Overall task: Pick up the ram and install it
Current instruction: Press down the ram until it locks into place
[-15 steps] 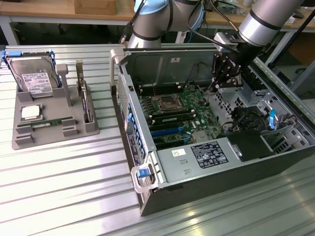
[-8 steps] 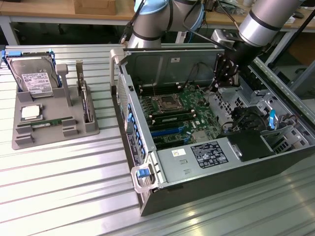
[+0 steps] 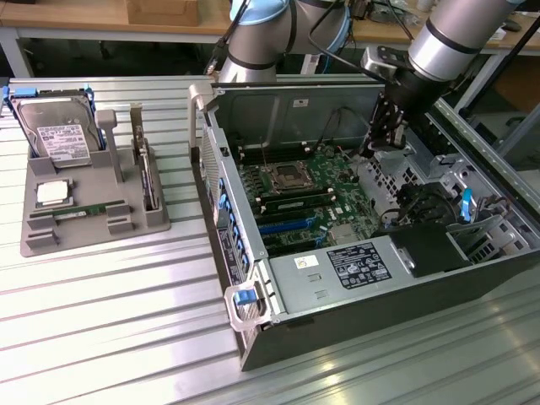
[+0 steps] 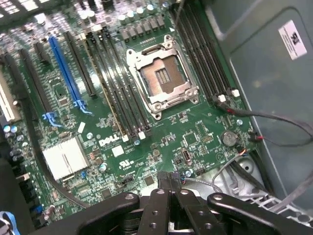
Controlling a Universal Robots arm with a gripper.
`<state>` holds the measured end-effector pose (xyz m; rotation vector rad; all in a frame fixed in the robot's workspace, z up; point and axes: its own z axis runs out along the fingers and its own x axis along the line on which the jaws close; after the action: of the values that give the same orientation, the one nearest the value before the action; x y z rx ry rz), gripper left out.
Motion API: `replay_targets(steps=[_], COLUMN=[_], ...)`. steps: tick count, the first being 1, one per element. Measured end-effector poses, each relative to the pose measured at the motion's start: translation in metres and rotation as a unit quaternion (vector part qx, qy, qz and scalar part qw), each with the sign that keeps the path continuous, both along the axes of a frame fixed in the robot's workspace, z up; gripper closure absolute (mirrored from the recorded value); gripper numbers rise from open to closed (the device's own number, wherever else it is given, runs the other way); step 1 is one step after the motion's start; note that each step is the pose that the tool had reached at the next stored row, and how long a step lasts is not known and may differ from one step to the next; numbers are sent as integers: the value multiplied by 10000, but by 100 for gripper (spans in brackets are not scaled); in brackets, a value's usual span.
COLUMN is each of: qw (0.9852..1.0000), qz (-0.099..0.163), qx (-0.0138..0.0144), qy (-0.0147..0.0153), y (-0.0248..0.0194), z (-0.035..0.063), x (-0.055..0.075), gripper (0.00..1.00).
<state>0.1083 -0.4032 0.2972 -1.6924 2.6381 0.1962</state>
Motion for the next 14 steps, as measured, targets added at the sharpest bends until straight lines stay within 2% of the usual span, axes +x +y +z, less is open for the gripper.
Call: replay_targets(steps=[4, 6, 8, 10, 11, 12, 14], qw=[9994, 9977, 9946, 9906, 9855, 9814, 9751], qz=[-349, -683, -1034, -1371, -1697, -1921, -2217], qx=[-8, -16, -23, -29, -34, -37, -40], qy=[0, 0, 0, 0, 0, 0, 1], y=[0, 0, 0, 0, 0, 0, 0], z=[-7, -13, -19, -25, -31, -34, -39], x=[0, 0, 0, 0, 0, 0, 0], gripper=[89, 89, 89, 89, 89, 89, 89])
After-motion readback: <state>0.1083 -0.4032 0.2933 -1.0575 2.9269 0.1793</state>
